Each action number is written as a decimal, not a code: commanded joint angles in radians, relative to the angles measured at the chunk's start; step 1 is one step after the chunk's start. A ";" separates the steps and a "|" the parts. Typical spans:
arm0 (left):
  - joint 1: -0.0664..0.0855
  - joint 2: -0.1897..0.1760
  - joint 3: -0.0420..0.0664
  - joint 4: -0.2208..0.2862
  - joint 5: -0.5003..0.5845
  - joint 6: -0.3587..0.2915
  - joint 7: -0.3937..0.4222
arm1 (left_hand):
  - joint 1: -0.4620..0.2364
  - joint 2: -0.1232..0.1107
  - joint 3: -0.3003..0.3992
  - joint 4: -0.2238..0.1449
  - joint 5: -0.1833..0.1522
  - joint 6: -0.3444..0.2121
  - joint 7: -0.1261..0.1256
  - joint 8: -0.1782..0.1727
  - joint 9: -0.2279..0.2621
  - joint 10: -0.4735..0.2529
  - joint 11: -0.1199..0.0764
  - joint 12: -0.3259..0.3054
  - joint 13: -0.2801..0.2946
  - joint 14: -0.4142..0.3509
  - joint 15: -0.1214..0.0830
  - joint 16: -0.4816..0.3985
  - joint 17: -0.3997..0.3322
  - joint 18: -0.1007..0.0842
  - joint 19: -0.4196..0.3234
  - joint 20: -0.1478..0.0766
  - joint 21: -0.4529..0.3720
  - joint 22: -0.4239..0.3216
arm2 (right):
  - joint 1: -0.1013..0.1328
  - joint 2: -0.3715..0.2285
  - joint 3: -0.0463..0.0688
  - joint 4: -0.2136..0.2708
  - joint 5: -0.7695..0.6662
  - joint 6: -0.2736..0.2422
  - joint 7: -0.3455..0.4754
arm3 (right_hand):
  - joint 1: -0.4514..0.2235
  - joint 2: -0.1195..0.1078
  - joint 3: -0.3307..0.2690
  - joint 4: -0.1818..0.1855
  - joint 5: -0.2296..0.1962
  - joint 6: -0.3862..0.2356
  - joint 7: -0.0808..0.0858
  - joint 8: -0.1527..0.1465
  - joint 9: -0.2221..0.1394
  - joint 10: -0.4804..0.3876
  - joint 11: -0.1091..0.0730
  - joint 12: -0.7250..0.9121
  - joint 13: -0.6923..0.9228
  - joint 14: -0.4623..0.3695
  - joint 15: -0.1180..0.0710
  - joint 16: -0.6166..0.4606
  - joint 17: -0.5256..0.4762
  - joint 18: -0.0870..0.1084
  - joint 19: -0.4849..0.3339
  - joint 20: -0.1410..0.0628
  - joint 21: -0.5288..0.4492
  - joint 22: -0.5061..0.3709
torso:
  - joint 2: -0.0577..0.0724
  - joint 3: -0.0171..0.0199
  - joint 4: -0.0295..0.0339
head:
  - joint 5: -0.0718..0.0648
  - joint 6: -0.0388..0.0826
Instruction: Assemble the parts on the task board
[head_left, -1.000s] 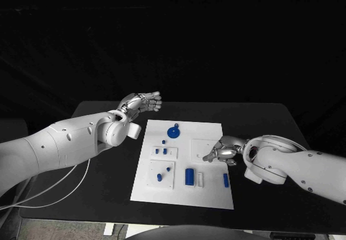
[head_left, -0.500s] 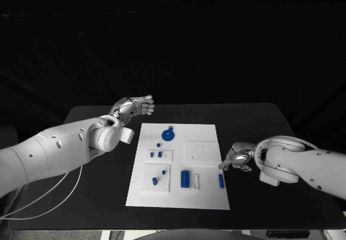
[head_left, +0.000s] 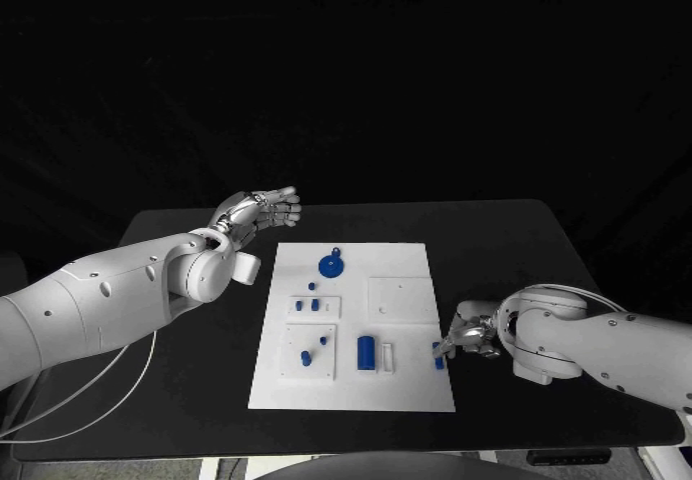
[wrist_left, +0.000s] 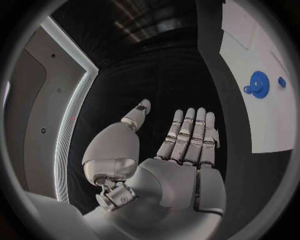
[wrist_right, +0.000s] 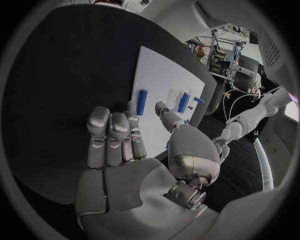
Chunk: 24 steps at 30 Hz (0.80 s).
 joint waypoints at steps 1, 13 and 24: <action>0.001 -0.001 0.000 0.002 0.003 0.012 0.010 | -0.004 -0.004 -0.002 0.006 -0.005 -0.007 0.031 -0.005 -0.001 -0.009 0.000 -0.004 -0.001 -0.009 0.001 -0.007 0.002 0.021 0.006 0.001 -0.006 0.001 | -0.008 0.010 0.000 -0.006 -0.032 0.002 -0.021 | -0.009 0.000 -0.005 0.003 -0.001 -0.002 0.001 -0.003 0.001 -0.004 0.002 -0.003 0.000 -0.002 0.005 -0.005 -0.002 0.071 -0.003 0.001 -0.004 0.009 | 0.000 -0.0003 0.0008 | -0.001 -0.002; 0.001 -0.005 0.000 0.003 0.003 0.014 0.009 | -0.004 -0.004 -0.002 0.007 -0.005 -0.007 0.031 -0.005 -0.001 -0.009 0.000 -0.004 -0.001 -0.009 0.001 -0.007 0.002 0.021 0.006 0.001 -0.006 0.001 | -0.037 0.053 0.000 -0.053 -0.087 -0.017 -0.030 | -0.008 0.015 -0.008 0.008 -0.001 0.008 -0.003 0.002 0.006 0.001 -0.002 -0.002 0.001 -0.001 0.001 -0.005 -0.001 0.071 -0.001 0.001 -0.004 0.010 | 0.000 -0.0003 0.0020 | 0.001 -0.010; 0.001 -0.006 -0.001 0.003 0.003 0.014 0.008 | -0.004 -0.004 -0.002 0.007 -0.005 -0.007 0.031 -0.005 -0.001 -0.009 0.000 -0.005 -0.001 -0.009 0.001 -0.007 0.002 0.021 0.006 0.001 -0.007 0.002 | -0.050 0.072 0.000 -0.080 -0.095 -0.011 -0.032 | 0.024 0.050 0.016 0.002 -0.001 0.013 -0.005 0.004 0.008 0.004 -0.004 -0.002 0.001 0.000 -0.001 -0.004 -0.001 0.071 0.000 0.000 -0.004 0.011 | 0.000 -0.0001 0.0007 | 0.003 -0.015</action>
